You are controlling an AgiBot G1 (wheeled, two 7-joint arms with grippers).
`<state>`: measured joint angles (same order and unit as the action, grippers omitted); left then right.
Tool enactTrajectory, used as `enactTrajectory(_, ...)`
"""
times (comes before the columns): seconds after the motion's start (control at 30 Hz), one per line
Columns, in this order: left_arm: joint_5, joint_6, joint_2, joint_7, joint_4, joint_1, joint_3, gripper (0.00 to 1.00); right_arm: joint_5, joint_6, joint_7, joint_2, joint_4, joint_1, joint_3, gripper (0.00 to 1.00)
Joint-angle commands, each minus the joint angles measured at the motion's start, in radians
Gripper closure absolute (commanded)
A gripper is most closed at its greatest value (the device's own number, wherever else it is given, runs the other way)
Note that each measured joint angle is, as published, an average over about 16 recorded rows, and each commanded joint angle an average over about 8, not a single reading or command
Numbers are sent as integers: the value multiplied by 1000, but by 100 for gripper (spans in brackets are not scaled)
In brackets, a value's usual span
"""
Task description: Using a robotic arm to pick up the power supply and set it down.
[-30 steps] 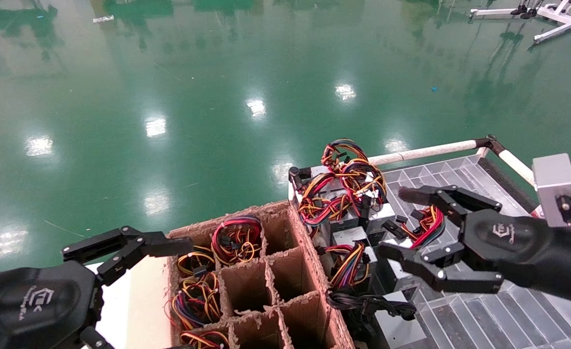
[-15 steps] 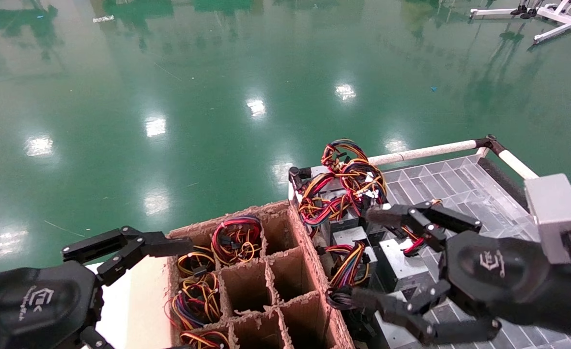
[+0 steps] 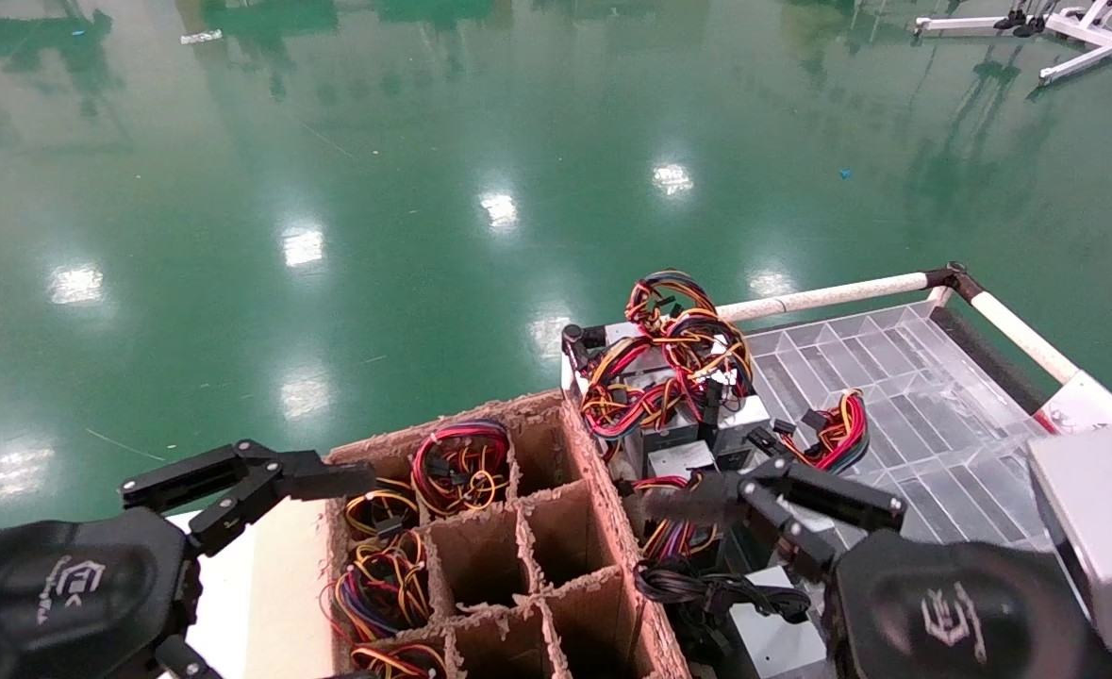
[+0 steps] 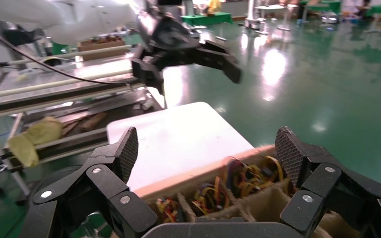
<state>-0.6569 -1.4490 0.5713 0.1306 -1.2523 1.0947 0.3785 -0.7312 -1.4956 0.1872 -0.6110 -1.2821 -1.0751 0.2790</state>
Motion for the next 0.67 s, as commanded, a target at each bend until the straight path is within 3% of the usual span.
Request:
enactTrajectory(0.03, 0, 0, 0, 0, 0, 0, 0, 0, 7, -3, 1, 1, -17, 4, 0, 0)
enactTrajectory(0.67, 0, 0, 0, 0, 0, 0, 0, 0, 5, -2, 1, 1, -8, 3, 1, 0)
